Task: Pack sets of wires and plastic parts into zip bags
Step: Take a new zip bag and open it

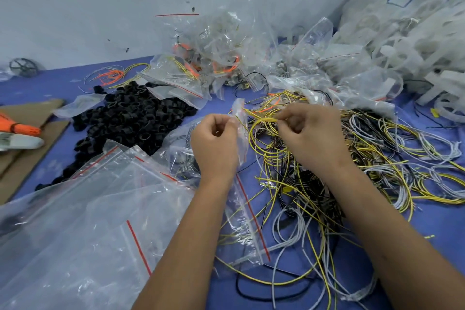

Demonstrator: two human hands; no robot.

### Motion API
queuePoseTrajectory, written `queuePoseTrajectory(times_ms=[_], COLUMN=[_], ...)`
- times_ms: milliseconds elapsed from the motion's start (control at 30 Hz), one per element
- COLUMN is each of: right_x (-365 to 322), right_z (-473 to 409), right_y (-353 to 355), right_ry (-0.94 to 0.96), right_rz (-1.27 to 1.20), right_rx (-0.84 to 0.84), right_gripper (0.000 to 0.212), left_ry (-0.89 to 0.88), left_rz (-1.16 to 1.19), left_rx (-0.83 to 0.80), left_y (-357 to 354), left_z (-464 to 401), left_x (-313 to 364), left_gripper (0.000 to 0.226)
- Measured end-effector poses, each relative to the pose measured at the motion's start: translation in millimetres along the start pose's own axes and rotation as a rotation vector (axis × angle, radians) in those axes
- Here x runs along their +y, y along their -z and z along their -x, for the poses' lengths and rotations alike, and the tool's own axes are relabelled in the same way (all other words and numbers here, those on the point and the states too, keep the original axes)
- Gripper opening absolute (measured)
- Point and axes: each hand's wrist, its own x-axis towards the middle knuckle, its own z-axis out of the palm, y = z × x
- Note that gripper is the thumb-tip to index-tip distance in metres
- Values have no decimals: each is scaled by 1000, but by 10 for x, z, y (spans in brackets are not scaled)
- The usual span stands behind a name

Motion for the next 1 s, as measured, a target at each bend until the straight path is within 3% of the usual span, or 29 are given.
queuePoseTrajectory(times_ms=[100,233,333,400,433,500,567,700,867,1000], right_x=[37,87,53,20,-6,-95,-150,-220,-125,-108], right_z=[-5,-33,-38,-60,-77,-86,-57,53,101,116], right_y=[28,83,106,122,133,150,143,44,-32,-37], right_ry=[70,22,-24,-103,-170,-279,-196,110,200,228], right_rz=[119,232,250,12,-268,-809,-944,-588,-311,-296], right_rx=[-47,-67,84,258,281,144,-76,-400,-493,-556], right_gripper=[11,12,11,11,11,15,17,11,10,15], left_ry=[-111,-223,-213,-101,-12,177,277,281,274,247], left_rz=[44,145,204,263,299,375,401,360,404,386], left_rx=[39,173,204,108,37,-94,-194,-297,-161,-240], left_y=[25,71,128,152,148,132,117,87,106,167], left_z=[13,35,-22,-81,-99,-99,-80,-65,-115,-171], left_x=[57,158,189,178,167,138,104,56,57,61], left_gripper=[22,16,14,14,16,22,27,20,30,27])
